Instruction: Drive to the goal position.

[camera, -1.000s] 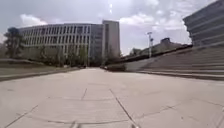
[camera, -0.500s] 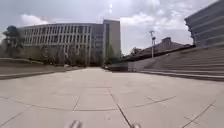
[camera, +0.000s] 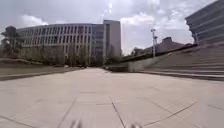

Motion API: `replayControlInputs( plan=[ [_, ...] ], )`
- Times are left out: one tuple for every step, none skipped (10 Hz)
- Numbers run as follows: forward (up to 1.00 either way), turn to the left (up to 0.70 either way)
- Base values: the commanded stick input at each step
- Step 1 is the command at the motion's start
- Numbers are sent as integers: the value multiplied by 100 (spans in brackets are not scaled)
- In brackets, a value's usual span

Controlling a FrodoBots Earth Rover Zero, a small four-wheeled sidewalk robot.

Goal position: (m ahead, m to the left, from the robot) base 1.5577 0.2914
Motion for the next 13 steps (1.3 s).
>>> replayControlInputs(
  plan=[
    [99,4],
    [99,4],
    [99,4],
    [99,4],
    [99,4],
    [99,4],
    [99,4],
    [99,4],
    [99,4],
    [99,4],
    [99,4],
    [99,4],
    [99,4]
  ],
)
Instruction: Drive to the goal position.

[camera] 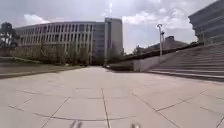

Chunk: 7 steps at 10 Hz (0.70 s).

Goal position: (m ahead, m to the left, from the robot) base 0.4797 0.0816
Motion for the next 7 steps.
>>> replayControlInputs(
  plan=[
    [99,4],
    [99,4],
    [99,4],
    [99,4],
    [99,4],
    [99,4],
    [99,4]
  ],
)
